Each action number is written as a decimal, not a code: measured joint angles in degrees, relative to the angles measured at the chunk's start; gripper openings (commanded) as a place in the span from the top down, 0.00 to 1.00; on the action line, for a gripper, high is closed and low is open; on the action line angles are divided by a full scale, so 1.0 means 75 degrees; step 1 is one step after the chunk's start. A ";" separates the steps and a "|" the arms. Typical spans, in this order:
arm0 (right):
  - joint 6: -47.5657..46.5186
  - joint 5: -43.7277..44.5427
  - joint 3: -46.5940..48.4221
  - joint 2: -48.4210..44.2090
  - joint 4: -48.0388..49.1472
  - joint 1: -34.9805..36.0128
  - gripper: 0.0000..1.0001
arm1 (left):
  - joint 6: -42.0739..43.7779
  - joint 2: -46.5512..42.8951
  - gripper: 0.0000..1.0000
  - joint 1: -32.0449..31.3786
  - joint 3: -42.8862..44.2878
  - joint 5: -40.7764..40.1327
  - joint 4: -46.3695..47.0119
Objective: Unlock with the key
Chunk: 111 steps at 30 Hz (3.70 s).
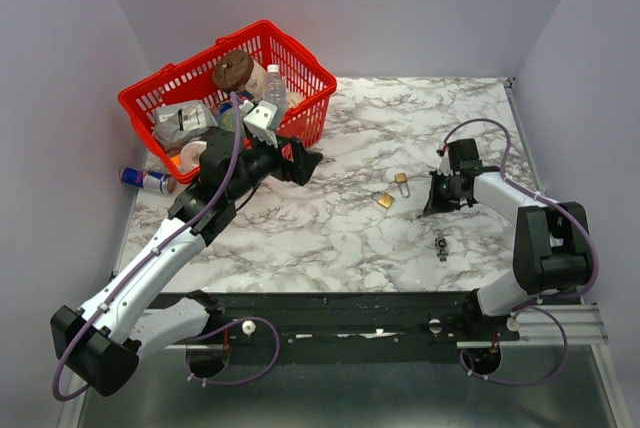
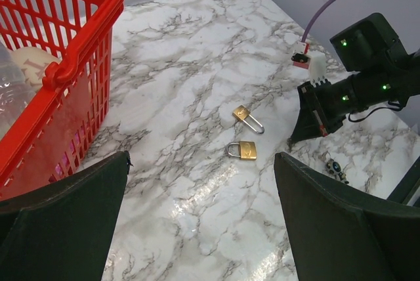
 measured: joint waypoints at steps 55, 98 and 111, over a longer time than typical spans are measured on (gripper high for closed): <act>0.3095 0.2212 0.0044 -0.4663 0.3372 0.5686 0.99 | -0.0688 0.1055 0.44 -0.0962 -0.0347 0.2562 0.0956; 0.1134 0.1105 0.0845 -0.5243 0.1084 0.5686 0.19 | 0.0740 0.0851 1.00 -0.0997 -0.0012 0.4721 0.0350; 0.0294 -0.1125 0.0994 -0.5441 0.0653 0.5686 0.47 | 0.1052 0.0790 1.00 -0.0997 0.0026 0.6336 0.0128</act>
